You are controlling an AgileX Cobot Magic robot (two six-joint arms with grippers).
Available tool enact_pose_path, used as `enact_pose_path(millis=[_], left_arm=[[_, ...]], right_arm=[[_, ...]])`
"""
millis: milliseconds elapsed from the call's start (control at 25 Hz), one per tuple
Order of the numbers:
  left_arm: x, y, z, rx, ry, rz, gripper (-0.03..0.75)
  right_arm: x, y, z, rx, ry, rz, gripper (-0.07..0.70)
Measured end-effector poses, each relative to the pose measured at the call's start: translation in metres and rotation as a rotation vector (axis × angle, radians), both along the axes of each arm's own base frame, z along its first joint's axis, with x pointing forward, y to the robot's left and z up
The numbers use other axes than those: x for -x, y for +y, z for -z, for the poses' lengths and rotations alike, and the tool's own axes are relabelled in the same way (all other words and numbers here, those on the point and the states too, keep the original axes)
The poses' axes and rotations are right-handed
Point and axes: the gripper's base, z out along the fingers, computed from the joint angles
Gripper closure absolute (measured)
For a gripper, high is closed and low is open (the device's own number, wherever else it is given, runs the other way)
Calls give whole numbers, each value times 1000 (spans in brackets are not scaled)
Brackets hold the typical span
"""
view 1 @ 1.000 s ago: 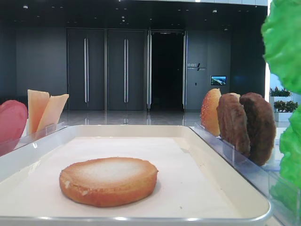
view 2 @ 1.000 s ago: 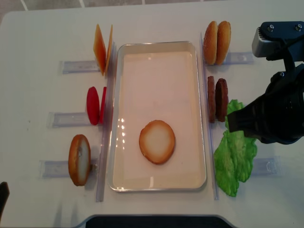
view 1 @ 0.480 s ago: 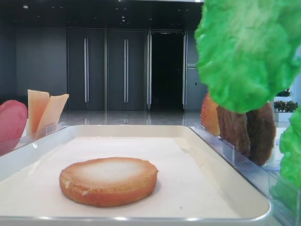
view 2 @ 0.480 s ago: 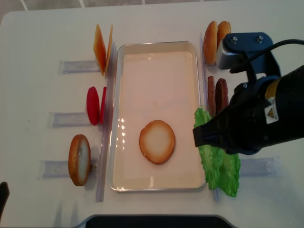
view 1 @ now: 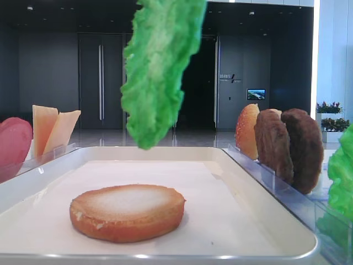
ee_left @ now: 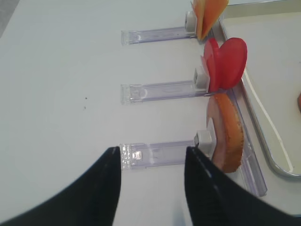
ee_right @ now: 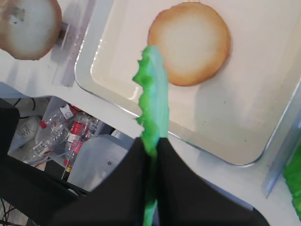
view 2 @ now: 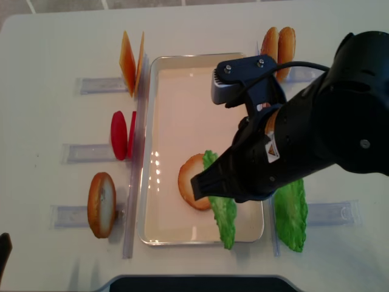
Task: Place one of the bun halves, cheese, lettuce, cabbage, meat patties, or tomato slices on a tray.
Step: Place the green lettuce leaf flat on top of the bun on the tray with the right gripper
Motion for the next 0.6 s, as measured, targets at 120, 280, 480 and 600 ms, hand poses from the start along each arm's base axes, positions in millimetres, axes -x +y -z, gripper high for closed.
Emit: enact_pose_path(millis=[120, 280, 480, 600], left_arm=[[0, 0, 0, 0, 0, 0, 374], [0, 0, 0, 0, 0, 0, 374], [0, 0, 0, 0, 0, 0, 374], [0, 0, 0, 0, 0, 0, 374]], right_arm=[[-2, 13, 0, -1, -2, -27, 587], [-2, 26, 2, -30, -2, -65, 587], [1, 36, -1, -127, -3, -149, 587], [3, 44, -4, -216, 0, -228, 587]])
